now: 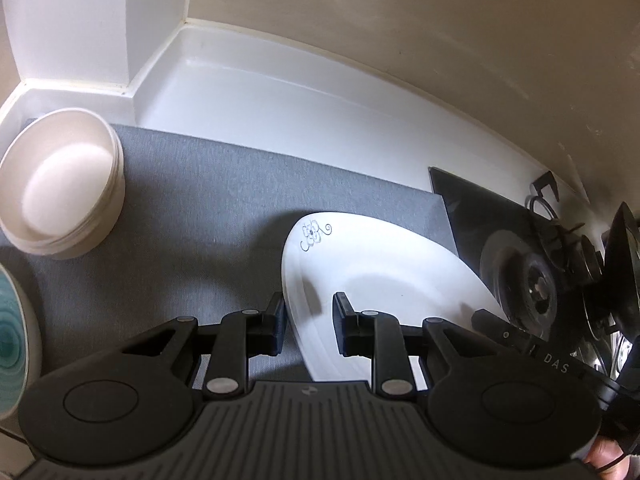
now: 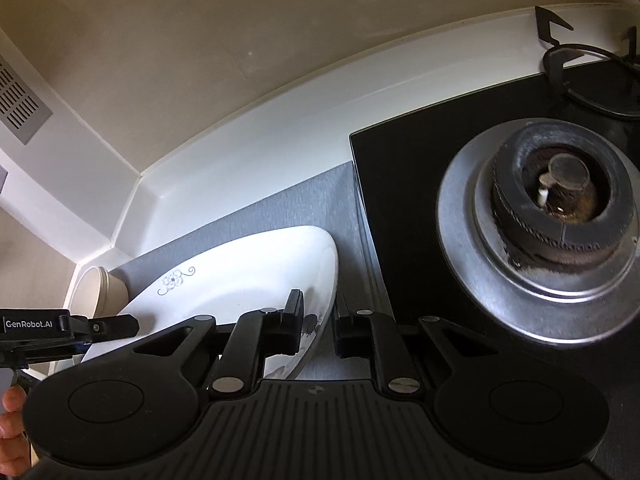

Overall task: Organize plates and bowls
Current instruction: 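Lift the white square plate with both grippers and carry it toward the orange plate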

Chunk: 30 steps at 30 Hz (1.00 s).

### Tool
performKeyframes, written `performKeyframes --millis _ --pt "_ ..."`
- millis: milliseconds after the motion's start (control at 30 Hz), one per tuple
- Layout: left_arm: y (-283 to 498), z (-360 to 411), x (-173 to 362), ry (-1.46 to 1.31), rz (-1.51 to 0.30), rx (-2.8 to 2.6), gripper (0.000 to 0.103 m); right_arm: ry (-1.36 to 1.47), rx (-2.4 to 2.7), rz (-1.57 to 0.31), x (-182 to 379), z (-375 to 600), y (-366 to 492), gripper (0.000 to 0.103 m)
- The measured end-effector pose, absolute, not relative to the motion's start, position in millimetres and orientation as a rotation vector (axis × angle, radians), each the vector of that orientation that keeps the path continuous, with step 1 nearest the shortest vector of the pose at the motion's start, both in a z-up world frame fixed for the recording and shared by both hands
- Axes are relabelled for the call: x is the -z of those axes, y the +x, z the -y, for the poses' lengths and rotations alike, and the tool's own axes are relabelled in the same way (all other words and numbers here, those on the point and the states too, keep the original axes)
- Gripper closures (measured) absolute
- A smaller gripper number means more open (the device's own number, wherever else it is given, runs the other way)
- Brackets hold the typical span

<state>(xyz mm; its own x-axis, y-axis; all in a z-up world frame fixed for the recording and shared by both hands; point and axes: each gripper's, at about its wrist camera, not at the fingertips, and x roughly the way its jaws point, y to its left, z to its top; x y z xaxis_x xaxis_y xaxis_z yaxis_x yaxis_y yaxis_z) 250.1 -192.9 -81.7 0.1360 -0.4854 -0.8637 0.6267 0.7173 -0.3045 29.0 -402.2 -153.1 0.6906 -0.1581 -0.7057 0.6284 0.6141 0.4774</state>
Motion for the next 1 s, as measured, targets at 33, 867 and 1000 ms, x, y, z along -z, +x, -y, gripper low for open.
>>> performKeyframes --millis 33,867,1000 --pt "248 191 82 0.142 -1.189 0.810 0.076 0.782 0.492 -0.668 153 401 28 0.087" --pt "207 142 86 0.149 -1.216 0.834 0.076 0.760 0.474 -0.662 154 360 -14 0.087" --pt "202 132 85 0.142 -1.209 0.843 0.076 0.756 0.473 -0.649 151 352 -21 0.087"
